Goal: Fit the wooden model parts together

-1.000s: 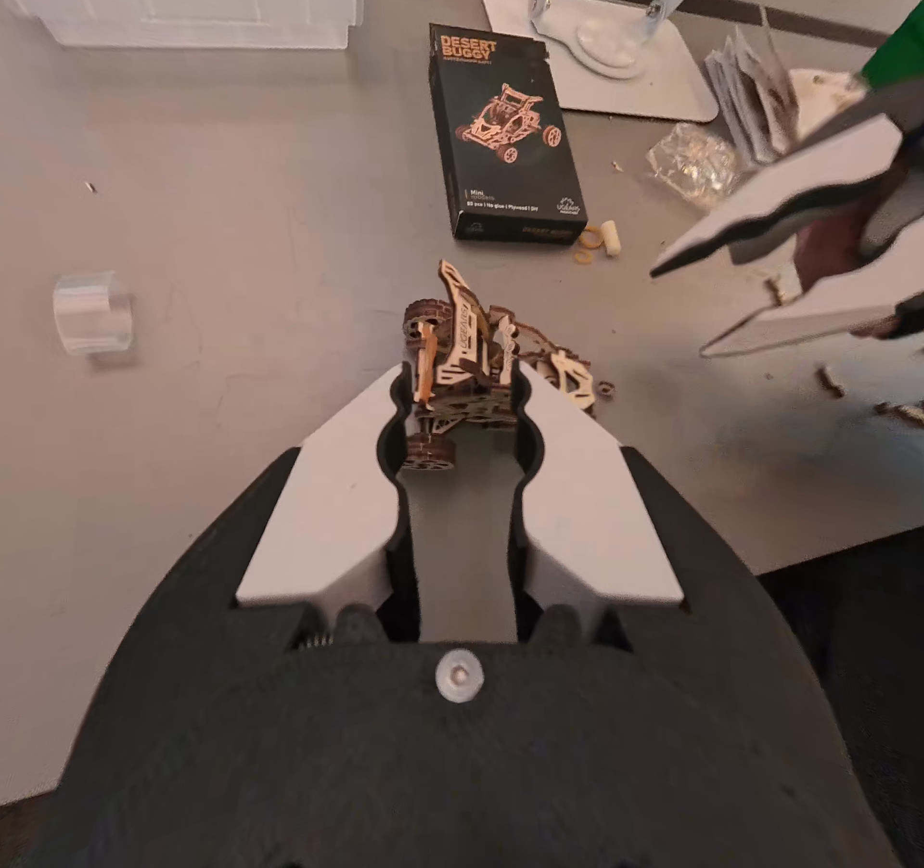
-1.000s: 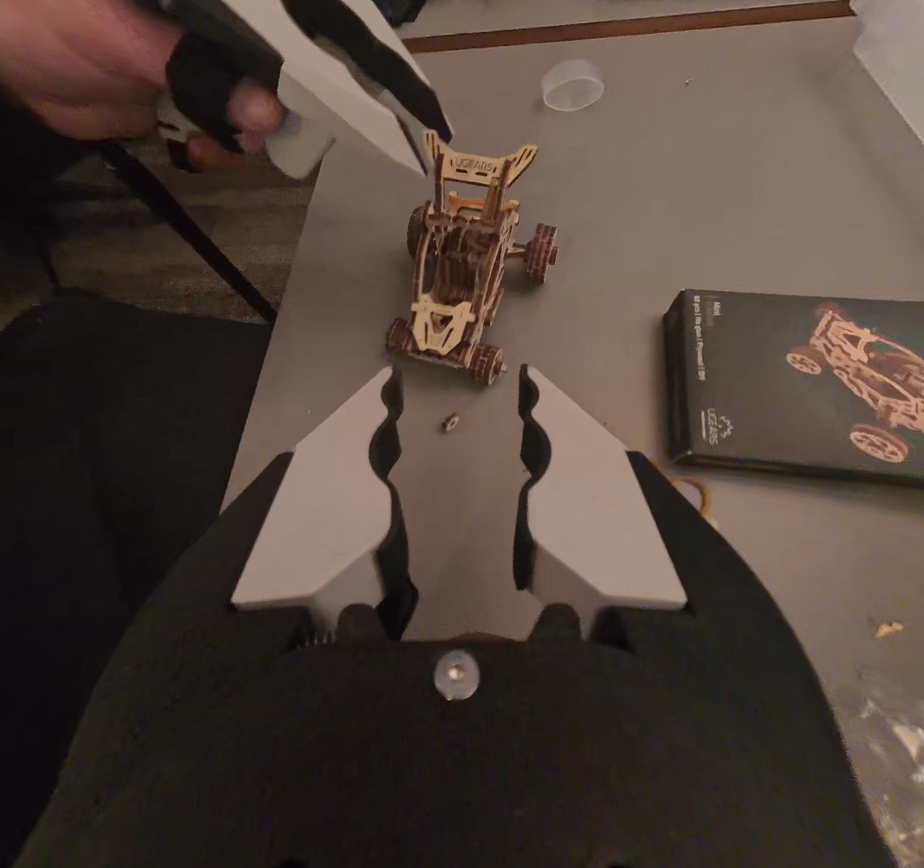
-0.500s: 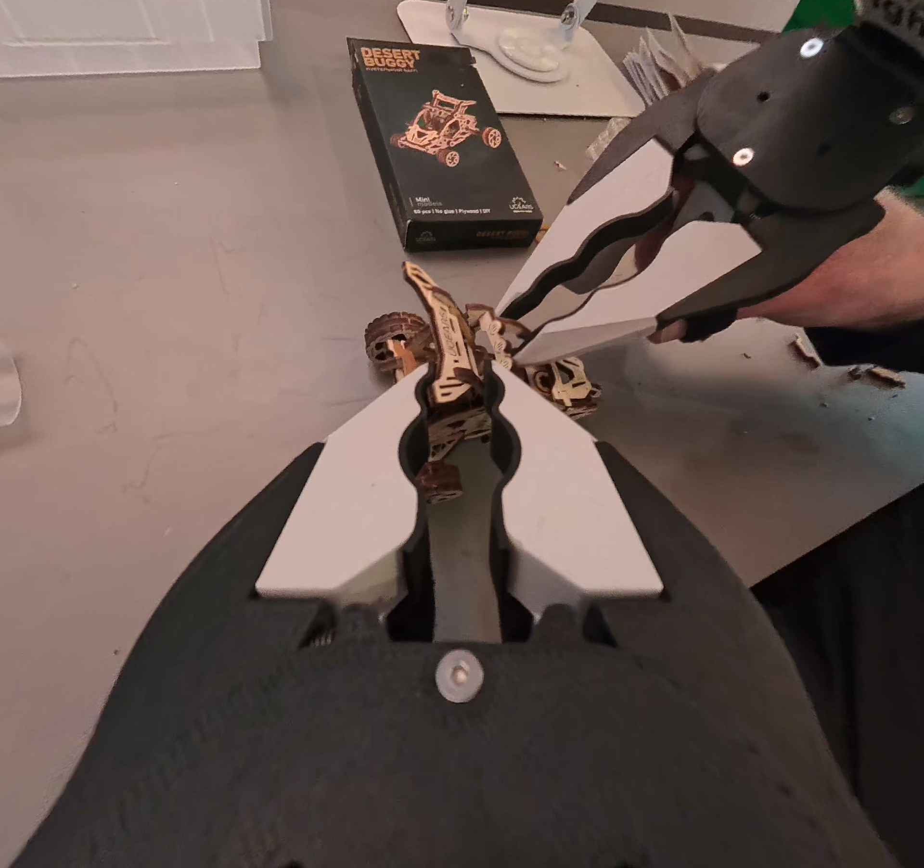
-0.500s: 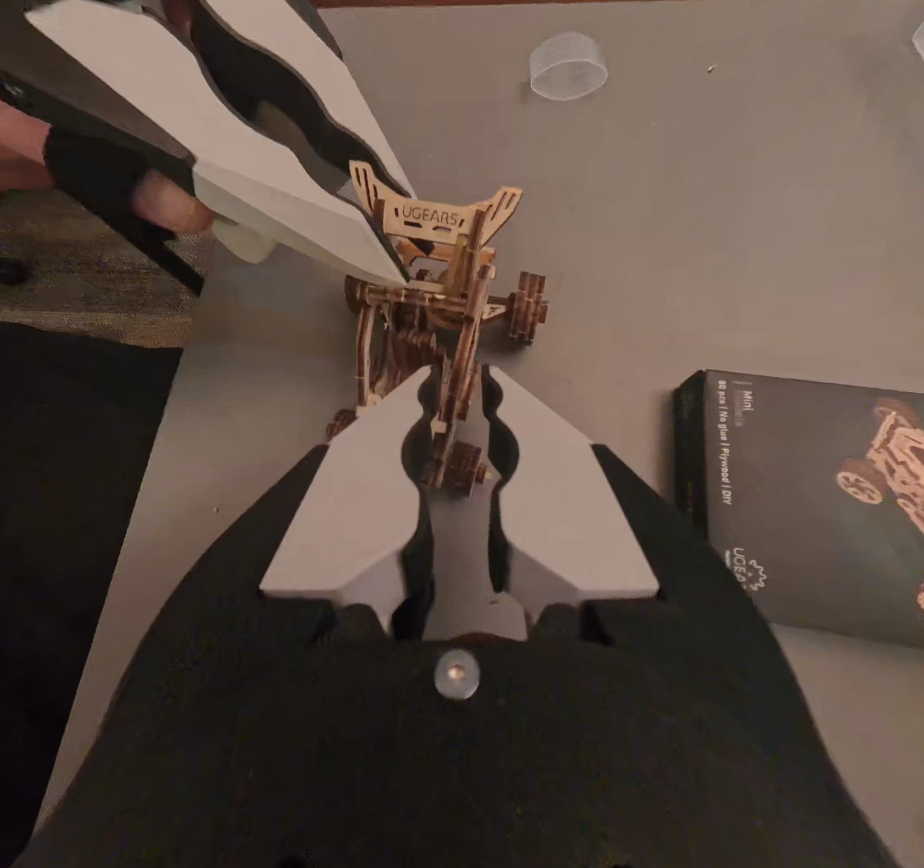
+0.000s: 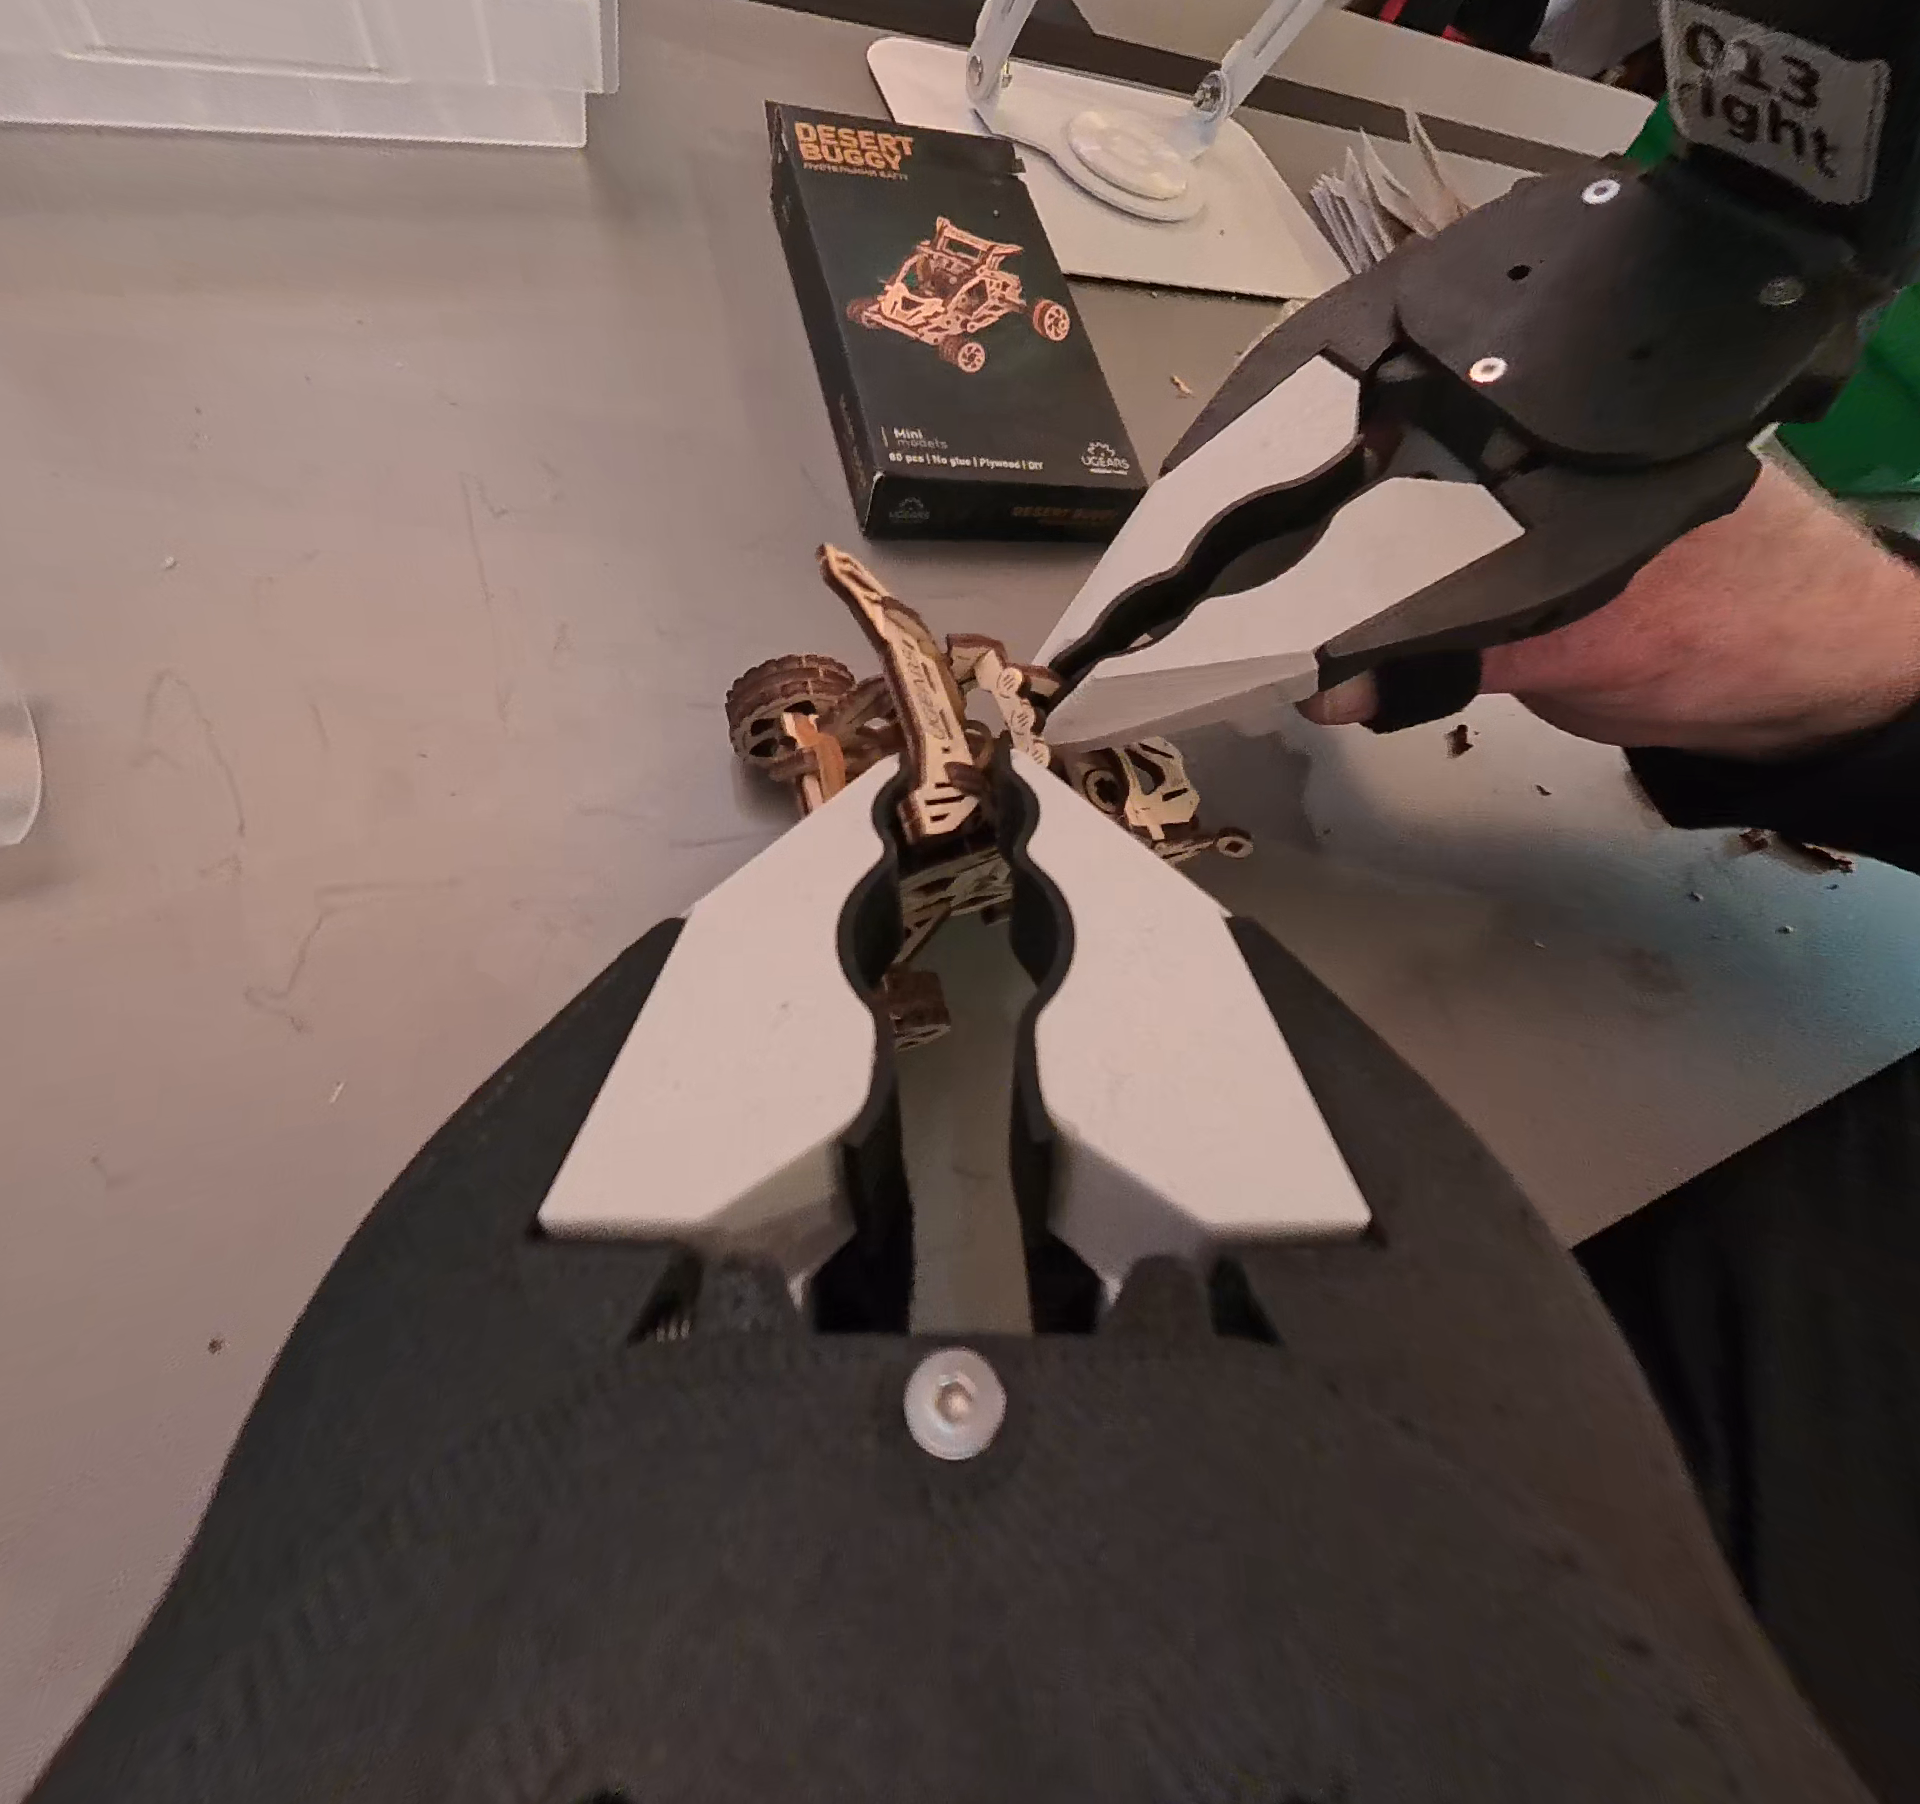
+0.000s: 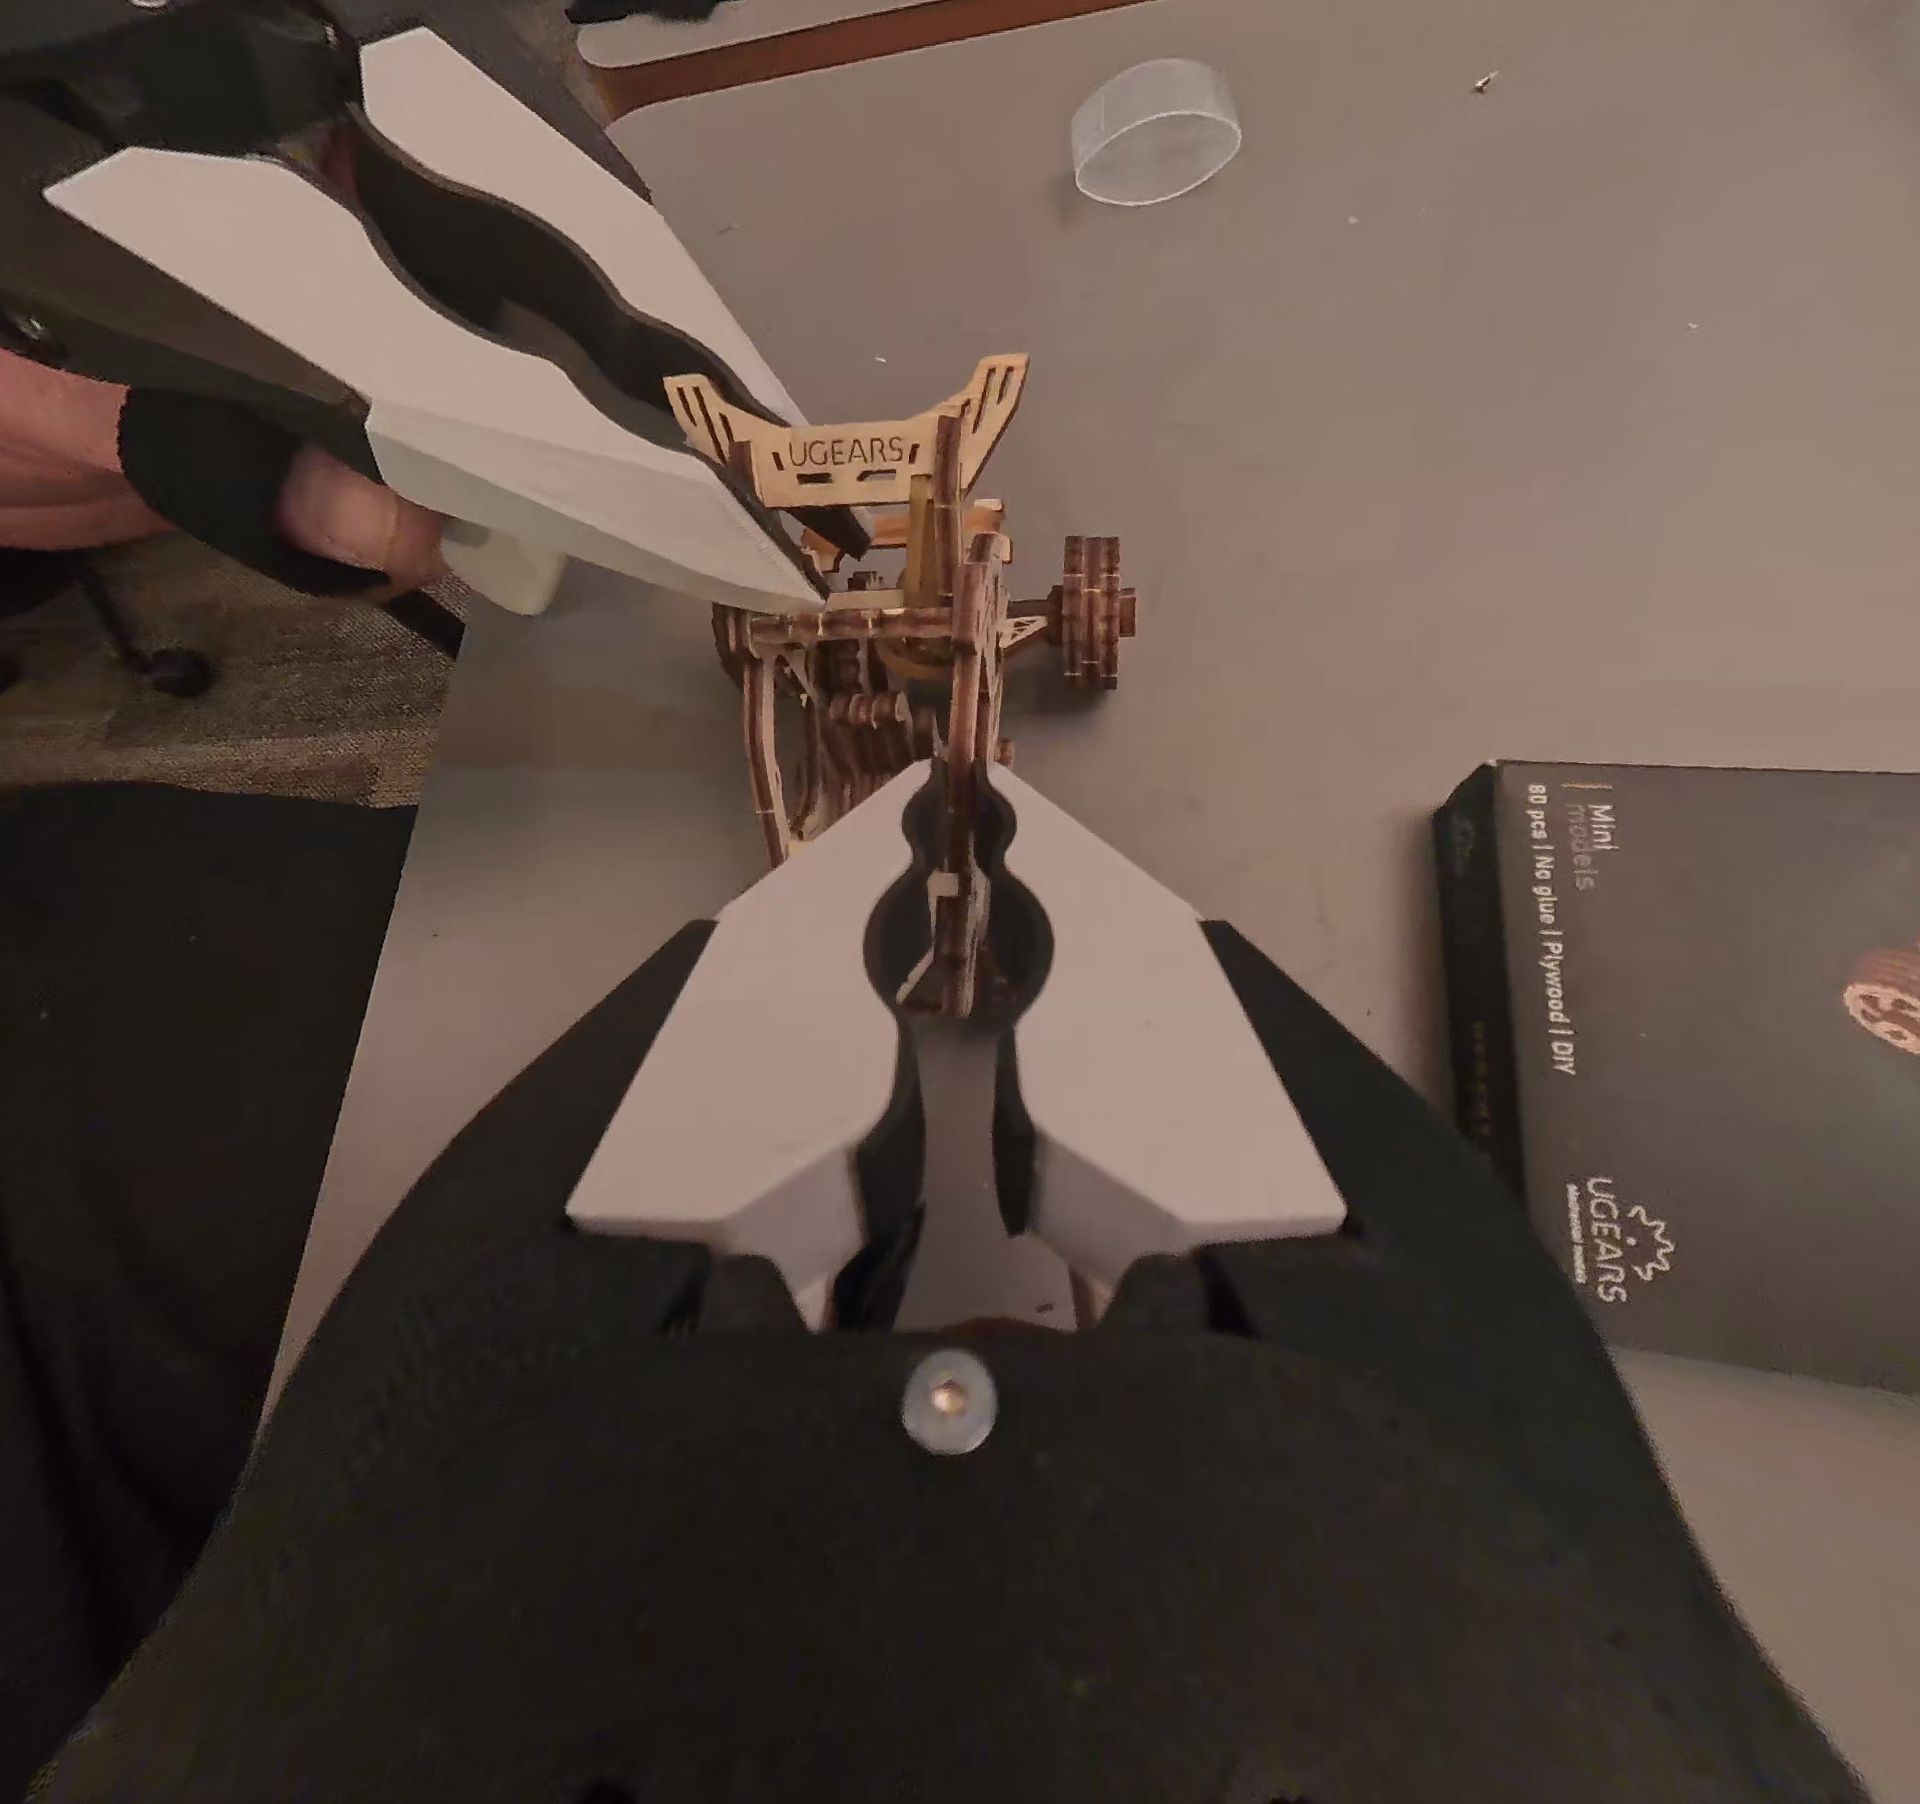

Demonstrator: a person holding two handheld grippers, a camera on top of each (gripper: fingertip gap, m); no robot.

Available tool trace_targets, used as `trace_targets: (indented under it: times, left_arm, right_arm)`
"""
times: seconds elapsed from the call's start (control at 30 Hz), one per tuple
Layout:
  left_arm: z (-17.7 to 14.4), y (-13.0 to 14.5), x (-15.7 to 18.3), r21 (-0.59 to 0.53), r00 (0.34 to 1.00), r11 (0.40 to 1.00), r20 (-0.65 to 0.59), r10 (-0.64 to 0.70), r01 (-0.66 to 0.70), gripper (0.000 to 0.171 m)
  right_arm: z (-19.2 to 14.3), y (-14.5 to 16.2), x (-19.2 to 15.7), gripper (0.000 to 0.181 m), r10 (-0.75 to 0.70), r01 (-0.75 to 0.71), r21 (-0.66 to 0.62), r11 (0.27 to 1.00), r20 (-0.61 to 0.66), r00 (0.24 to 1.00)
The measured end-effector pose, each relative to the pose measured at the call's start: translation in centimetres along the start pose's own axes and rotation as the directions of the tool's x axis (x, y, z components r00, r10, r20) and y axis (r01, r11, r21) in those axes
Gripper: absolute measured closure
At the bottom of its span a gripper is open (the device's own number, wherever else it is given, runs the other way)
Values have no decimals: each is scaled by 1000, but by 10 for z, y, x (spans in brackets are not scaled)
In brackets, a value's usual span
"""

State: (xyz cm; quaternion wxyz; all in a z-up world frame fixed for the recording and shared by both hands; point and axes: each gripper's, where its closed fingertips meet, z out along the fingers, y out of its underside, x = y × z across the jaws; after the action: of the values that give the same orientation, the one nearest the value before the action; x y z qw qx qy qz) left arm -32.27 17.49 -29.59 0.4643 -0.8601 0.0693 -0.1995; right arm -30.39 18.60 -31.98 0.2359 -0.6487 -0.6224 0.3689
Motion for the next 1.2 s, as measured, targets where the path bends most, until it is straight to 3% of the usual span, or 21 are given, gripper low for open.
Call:
trace_targets:
  times: [0.27, 0.5, 0.6, 0.7, 0.83, 1.0, 1.1, 1.2]
  left_arm:
    - [0, 0, 0, 12, 1000, 1000, 7, -2, 2, 159]
    - [1, 1, 3, 17, 1000, 1000, -5, -24, 24, 159]
    - [0, 1, 4, 20, 1000, 999, 7, -27, 27, 160]
    - [-1, 2, 4, 36, 999, 998, 5, -44, 44, 160]
    - [1, 2, 8, 45, 998, 998, -16, -53, 54, 161]
    - [2, 1, 8, 52, 998, 997, -40, -57, 59, 161]
    - [2, 2, 7, 51, 997, 997, -58, -51, 54, 162]
    - [2, 2, 8, 54, 995, 997, -90, -50, 55, 163]
  right_arm:
    - [-3, -6, 0, 175, -20, 20, 44, 999, -9, 1000]
    - [-19, -3, -11, 160, -200, 202, 31, 979, -67, 978]
    - [-24, -4, -4, 140, -195, 201, 38, 979, -110, 974]
    - [-26, -2, -11, 124, -161, 163, 38, 986, -43, 986]
    - [-12, 4, -26, 114, -209, 209, 7, 978, -21, 978]
    - [-2, 3, -25, 135, -79, 78, 13, 997, 119, 990]
    - [-8, 6, -32, 145, -78, 84, -10, 996, 278, 957]
    - [-10, 10, -34, 150, -95, 106, -13, 994, 355, 930]
